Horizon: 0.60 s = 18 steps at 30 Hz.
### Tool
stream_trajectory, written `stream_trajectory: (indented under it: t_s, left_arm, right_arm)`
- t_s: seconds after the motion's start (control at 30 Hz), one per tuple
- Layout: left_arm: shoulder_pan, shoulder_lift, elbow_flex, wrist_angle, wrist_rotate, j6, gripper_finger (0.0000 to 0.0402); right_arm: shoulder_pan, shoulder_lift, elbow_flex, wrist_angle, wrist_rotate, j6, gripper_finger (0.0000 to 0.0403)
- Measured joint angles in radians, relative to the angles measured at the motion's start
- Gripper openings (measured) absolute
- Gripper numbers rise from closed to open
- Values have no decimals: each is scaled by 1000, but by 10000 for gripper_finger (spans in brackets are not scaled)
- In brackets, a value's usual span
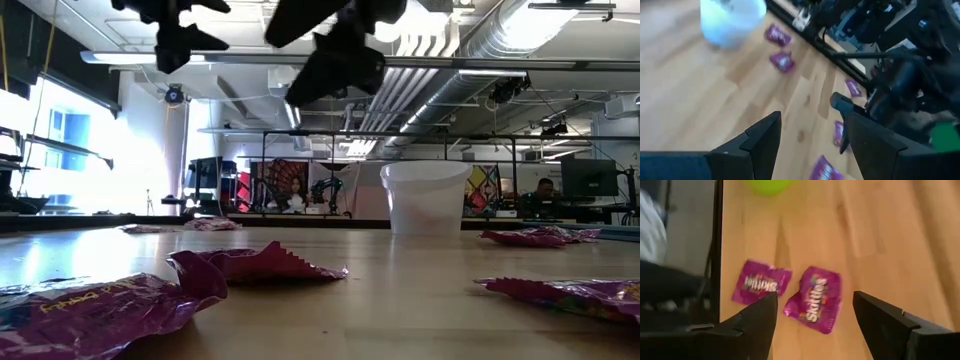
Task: Sort candy by brand, put in halloween buckets
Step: Put the purple candy into the green bucket
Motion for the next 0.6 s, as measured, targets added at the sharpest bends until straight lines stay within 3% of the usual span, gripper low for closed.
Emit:
stream_trajectory:
  t_s: [0.13,0.43,0.6]
  left_arm:
    - [-77,0,0,-33,-36,-104,211]
    - [-357,5,0,-35,-300,-368,211]
    - [-476,15,0,-31,-446,-409,211]
  right_arm:
    - [30,119,117,-85,1,-80,254]
    - [70,335,300,-170,57,-48,254]
    - [90,388,346,-208,78,-80,254]
